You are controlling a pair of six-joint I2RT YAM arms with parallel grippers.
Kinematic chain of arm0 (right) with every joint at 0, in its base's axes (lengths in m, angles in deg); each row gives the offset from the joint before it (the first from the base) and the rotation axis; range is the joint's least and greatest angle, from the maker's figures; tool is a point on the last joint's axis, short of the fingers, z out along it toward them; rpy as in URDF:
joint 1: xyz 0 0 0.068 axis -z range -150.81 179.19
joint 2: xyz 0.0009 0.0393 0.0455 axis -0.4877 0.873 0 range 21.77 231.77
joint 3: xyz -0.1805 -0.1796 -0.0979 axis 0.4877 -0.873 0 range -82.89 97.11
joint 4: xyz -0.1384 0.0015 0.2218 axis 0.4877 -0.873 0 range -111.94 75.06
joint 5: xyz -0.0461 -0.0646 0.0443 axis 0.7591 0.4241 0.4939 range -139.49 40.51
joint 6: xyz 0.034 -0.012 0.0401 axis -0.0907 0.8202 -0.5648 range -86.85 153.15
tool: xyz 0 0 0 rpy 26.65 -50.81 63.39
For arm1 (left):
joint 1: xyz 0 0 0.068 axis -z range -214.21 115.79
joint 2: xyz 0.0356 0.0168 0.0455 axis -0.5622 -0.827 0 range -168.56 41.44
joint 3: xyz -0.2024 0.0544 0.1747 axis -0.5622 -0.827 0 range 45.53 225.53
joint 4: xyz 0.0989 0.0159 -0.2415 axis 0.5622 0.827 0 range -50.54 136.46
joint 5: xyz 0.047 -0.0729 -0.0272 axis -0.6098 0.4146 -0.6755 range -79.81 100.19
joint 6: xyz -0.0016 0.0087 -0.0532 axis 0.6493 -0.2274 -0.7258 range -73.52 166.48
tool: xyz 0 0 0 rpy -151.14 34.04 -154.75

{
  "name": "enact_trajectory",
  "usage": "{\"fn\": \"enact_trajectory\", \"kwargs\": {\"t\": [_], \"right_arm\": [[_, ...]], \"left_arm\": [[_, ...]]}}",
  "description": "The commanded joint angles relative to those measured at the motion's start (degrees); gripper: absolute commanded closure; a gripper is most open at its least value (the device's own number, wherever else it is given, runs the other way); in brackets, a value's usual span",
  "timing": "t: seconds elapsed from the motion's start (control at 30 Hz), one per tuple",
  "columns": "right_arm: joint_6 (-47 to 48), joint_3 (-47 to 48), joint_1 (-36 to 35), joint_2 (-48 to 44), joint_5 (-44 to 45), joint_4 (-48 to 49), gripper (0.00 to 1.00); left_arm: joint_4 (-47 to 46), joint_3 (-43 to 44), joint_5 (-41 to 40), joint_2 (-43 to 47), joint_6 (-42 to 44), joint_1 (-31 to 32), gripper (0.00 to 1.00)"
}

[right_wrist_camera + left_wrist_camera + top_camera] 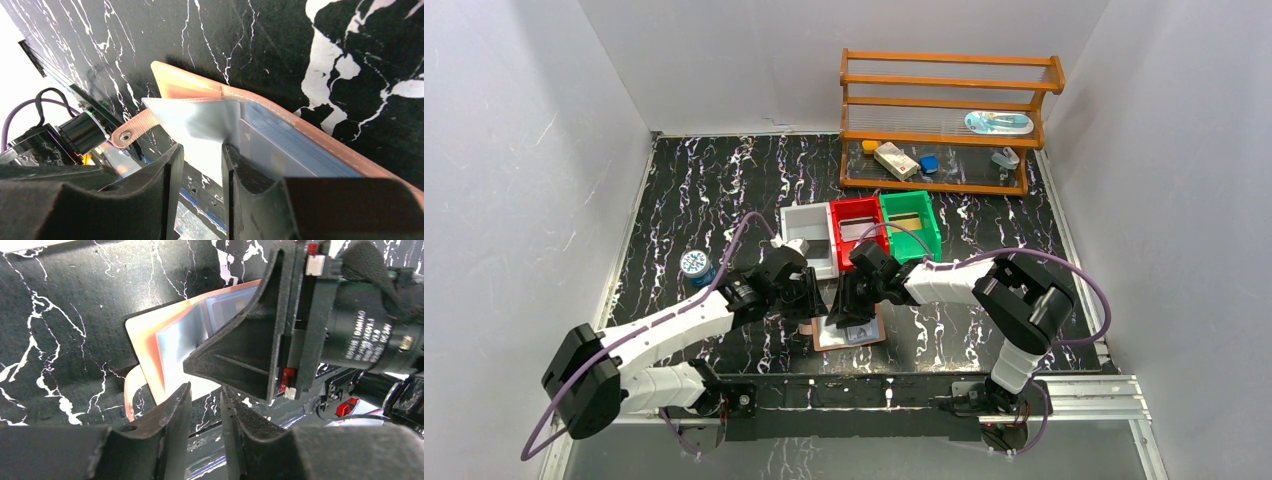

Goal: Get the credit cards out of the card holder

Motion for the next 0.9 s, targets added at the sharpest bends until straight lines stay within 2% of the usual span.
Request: {"fn": "enact_trajectory", "kwargs": {"t": [0.0,0.17,0.33,0.5,0.63,0.87], "right_arm": [[0.1,-1.6,0.0,1.0,3.2,0.1,0.57],[-0.7,-2.0,0.0,1.2,2.9,0.7,0.57],[-1.1,-1.8,0.0,1.1,3.2,0.4,0.57],[-1.0,-1.7,0.0,0.3,3.4,0.8,0.58],[-0.6,-1.0,0.0,-0.2,3.7,1.0,0.57],[-0.7,-0.2,0.1,-1.6,3.6,3.0,0.56]], "left_arm": [[-2.8,-1.1,1.4,-3.1,-3.2,0.1,0.76],[-7.0,-4.1,3.0,-5.3,-7.4,0.1,0.85],[-4.8,-4.1,0.3,-5.9,-8.6,0.1,0.91],[-6.6,-5.1,1.0,-6.7,-8.4,0.1,0.92],[-5.6,-4.9,1.6,-8.6,-7.6,0.1,0.98],[-6.3,-6.3,1.0,-9.6,-5.5,0.0,0.98]]}}
